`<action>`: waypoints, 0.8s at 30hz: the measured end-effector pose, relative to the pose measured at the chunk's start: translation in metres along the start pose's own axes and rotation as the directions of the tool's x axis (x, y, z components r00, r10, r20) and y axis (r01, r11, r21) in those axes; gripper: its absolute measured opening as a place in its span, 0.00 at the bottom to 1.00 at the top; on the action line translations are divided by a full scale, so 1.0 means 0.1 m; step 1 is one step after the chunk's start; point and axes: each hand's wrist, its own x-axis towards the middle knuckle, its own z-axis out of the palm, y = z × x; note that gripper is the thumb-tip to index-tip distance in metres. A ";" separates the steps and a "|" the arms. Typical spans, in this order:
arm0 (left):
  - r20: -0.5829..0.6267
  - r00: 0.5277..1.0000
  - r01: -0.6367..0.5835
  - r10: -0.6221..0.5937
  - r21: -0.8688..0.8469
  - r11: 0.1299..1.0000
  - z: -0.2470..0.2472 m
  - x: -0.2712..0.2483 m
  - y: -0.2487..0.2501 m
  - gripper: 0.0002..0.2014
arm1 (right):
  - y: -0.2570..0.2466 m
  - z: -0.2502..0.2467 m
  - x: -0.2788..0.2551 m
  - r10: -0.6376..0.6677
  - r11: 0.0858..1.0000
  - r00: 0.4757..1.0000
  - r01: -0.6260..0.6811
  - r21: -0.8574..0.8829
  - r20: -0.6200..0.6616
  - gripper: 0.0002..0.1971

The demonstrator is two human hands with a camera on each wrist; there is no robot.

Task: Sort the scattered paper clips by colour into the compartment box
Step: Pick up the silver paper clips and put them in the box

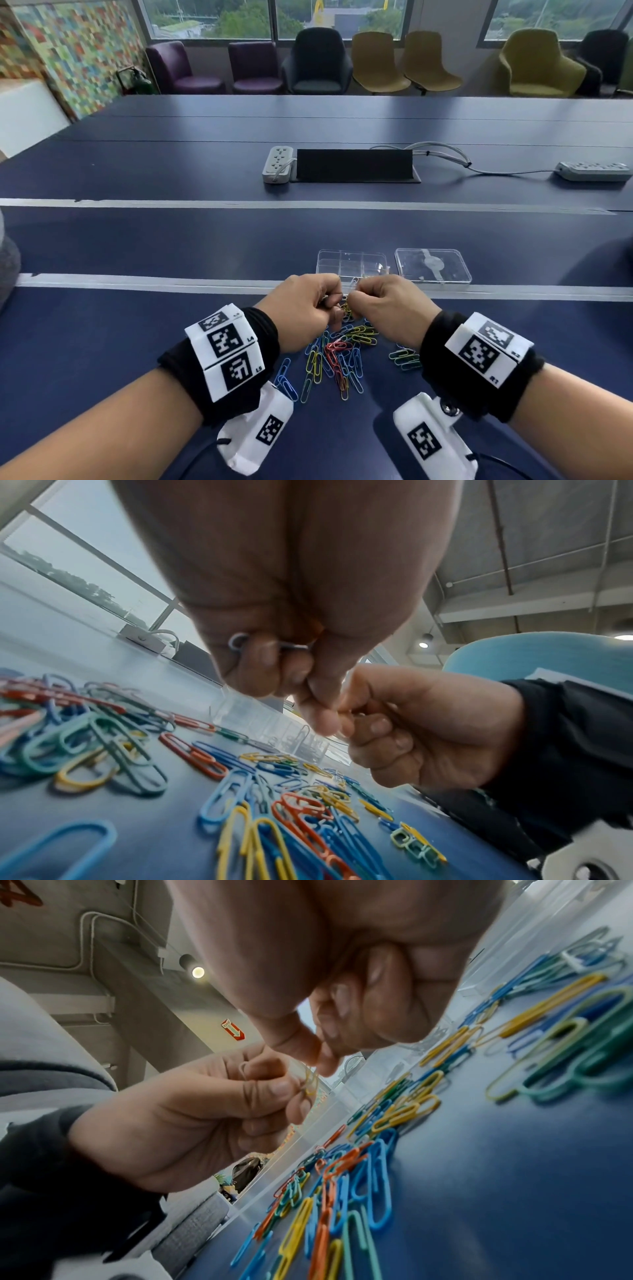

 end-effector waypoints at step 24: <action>-0.042 0.991 0.112 -0.123 -0.211 0.971 -0.07 0.10 -0.07 0.14 | -0.03 -0.15 0.01 0.084 0.994 0.986 -0.073 -0.082 0.146 0.19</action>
